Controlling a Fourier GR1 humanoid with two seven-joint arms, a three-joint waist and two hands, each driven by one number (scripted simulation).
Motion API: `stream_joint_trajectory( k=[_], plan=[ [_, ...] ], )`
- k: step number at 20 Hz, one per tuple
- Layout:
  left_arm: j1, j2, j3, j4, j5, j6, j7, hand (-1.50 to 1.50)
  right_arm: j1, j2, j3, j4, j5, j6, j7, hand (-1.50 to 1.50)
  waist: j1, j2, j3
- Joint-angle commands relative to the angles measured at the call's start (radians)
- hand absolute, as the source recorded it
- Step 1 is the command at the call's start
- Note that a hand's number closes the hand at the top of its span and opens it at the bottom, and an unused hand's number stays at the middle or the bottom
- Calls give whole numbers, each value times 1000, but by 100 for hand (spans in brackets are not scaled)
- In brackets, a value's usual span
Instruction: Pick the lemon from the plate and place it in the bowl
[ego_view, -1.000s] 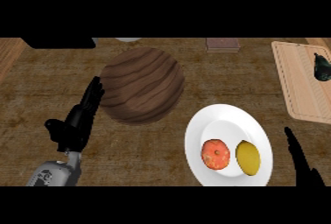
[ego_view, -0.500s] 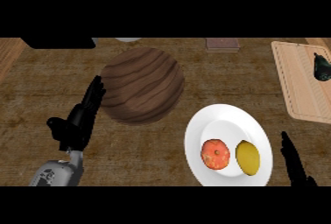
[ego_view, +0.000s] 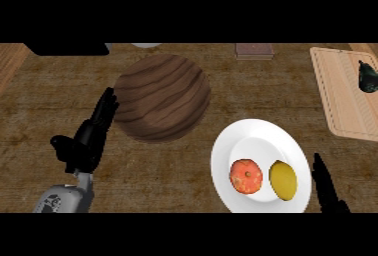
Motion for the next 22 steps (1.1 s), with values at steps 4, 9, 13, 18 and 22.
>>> stream_joint_trajectory(
  k=[4,9,13,18,22],
  plan=[
    [39,-48,-24,-71,-56,21,21,0,-38,33,-49,183,-61,-49,-138,-150,3,0,0],
    [15,-43,15,-56,-44,-20,39,0,-108,39,-34,205,40,-58,-42,-150,4,0,0],
    [-13,-81,-6,-6,-81,10,20,0,-189,-23,-134,286,51,-24,20,-150,5,1,0],
    [-6,-36,69,33,-38,-87,-32,0,-183,-10,-100,326,78,-2,5,-150,3,1,0],
    [55,-66,44,-37,-66,-63,-7,0,-193,57,-75,467,62,-66,-126,-150,5,1,0]
  ],
)
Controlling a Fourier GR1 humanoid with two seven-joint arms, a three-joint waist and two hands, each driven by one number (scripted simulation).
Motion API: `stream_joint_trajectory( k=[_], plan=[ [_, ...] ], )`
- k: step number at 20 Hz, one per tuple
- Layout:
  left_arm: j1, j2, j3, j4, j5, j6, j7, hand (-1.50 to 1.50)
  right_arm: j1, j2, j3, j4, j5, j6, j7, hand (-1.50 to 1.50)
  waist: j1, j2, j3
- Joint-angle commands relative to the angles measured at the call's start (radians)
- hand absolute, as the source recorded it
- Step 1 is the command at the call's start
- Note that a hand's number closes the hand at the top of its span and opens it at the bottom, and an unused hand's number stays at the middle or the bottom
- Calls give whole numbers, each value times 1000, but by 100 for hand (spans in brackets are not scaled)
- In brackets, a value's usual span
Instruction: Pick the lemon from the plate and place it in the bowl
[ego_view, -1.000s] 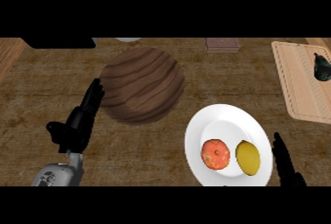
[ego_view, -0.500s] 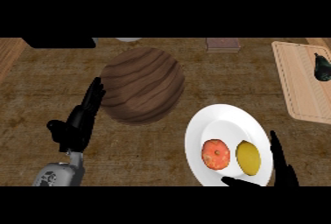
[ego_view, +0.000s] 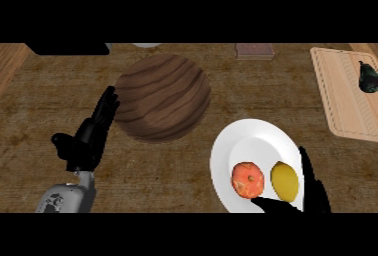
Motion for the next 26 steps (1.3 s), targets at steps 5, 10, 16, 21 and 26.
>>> stream_joint_trajectory(
  k=[5,10,16,21,26],
  plan=[
    [-35,-49,-31,38,-60,39,3,0,-64,-57,64,133,79,56,-119,150,-1,1,1],
    [-35,-3,34,18,-23,-18,2,0,-64,-29,95,20,94,86,-43,150,-1,0,0],
    [-3,-12,14,-34,-16,-27,34,0,-59,-40,238,21,81,165,-189,150,17,-2,1],
    [-35,-45,-53,1,-24,-66,-1,0,-240,-90,575,22,32,516,-435,150,187,14,4],
    [-69,-43,-18,4,-22,-38,27,0,-342,-112,675,-111,-154,771,-642,150,89,6,3]
  ],
)
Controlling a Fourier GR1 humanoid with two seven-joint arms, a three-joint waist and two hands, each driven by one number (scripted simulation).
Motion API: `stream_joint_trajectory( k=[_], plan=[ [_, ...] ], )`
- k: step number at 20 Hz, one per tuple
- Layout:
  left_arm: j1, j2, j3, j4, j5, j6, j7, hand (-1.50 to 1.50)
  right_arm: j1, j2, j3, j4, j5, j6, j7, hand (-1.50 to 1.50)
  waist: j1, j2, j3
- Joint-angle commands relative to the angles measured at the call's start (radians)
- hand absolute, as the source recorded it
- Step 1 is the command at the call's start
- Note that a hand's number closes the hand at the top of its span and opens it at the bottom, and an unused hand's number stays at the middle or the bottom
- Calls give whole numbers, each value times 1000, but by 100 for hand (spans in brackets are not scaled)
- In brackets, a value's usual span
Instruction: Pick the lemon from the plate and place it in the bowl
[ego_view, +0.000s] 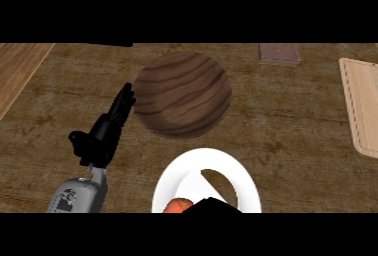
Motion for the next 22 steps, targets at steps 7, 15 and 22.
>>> stream_joint_trajectory(
  k=[7,15,22],
  plan=[
    [26,21,55,19,-7,28,-14,0,-241,-91,-179,-318,-322,348,-154,150,-108,-9,-3],
    [77,-4,28,-52,-36,54,-1,0,-492,-6,-390,-398,-545,390,301,150,-108,-11,-3],
    [67,14,61,-24,-8,10,-18,0,-735,97,-508,-286,-627,313,511,150,-109,-11,-3]
  ],
)
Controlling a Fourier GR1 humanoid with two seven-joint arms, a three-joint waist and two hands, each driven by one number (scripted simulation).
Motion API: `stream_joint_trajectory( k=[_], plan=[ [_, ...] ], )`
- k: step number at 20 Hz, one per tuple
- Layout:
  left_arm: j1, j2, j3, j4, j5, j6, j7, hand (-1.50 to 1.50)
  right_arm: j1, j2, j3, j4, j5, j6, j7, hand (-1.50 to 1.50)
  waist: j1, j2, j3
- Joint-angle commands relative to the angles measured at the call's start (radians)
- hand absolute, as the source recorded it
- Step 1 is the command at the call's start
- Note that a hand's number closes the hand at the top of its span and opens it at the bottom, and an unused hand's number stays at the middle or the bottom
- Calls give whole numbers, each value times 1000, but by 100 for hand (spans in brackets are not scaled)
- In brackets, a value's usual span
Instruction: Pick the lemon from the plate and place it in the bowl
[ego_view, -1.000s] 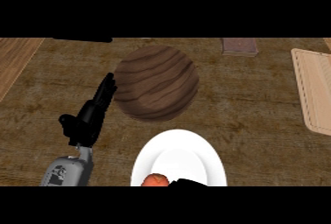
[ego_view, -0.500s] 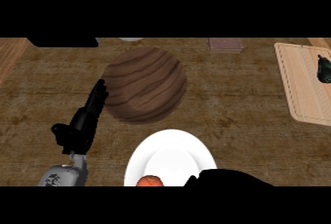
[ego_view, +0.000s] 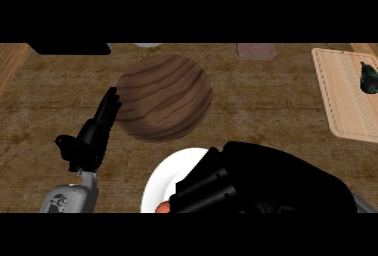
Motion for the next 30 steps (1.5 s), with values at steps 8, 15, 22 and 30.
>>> stream_joint_trajectory(
  k=[8,15,22,30],
  plan=[
    [14,-7,-19,-62,-5,-12,36,0,-328,73,-34,365,290,-105,-44,150,18,3,0],
    [-37,-21,-27,-29,-31,5,74,0,-440,80,35,643,539,-234,-236,150,14,6,1],
    [8,5,6,-42,1,-31,19,0,-550,91,3,1064,603,-423,-446,150,33,8,0],
    [-38,-34,-27,2,-34,-9,23,0,-614,92,34,1470,634,-617,-683,150,51,18,0]
  ],
)
